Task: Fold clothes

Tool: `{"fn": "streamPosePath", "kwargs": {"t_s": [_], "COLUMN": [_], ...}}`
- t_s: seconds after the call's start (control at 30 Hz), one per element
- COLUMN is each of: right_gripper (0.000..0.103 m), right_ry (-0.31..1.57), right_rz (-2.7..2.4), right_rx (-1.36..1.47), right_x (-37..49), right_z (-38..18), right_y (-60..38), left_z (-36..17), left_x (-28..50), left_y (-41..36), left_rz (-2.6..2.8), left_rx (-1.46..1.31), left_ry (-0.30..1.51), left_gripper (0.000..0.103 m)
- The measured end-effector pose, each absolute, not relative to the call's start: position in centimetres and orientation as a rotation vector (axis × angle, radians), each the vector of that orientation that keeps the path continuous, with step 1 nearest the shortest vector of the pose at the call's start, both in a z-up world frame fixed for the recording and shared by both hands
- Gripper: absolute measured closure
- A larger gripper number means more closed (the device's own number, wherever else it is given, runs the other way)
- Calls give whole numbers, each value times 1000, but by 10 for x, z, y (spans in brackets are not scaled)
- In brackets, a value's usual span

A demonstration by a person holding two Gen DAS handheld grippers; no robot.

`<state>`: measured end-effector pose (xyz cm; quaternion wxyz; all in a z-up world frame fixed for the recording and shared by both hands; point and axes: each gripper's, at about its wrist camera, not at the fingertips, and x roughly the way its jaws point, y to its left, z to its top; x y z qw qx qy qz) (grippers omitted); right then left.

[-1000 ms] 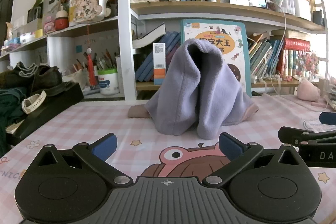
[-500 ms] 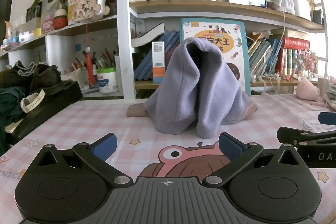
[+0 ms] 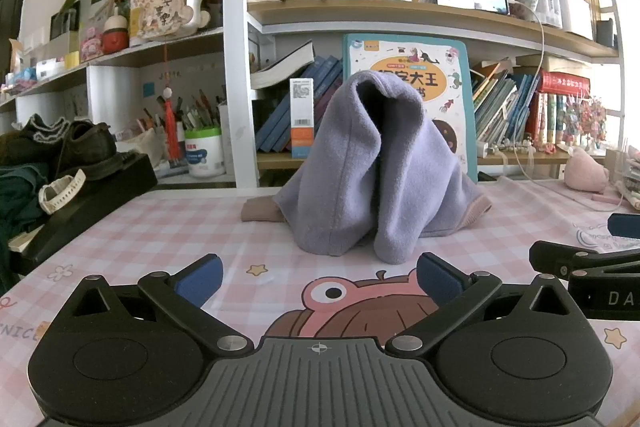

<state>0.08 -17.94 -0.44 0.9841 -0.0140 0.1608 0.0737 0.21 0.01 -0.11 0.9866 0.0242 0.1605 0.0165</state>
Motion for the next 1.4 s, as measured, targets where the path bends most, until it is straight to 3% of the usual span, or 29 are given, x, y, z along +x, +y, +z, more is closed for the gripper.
{"fn": "streamPosePath", "kwargs": {"t_s": [1.4], "right_gripper": [0], "right_ry": [314], "right_rz": [106], "right_rx": [-26], "right_x": [-1], "right_z": [-4], "right_y": [-180], "left_z": [-2], "left_x": [2], "left_y": [1], "left_rz": [47], "left_rx": [48], "left_ry": [329], "left_gripper": [0]}}
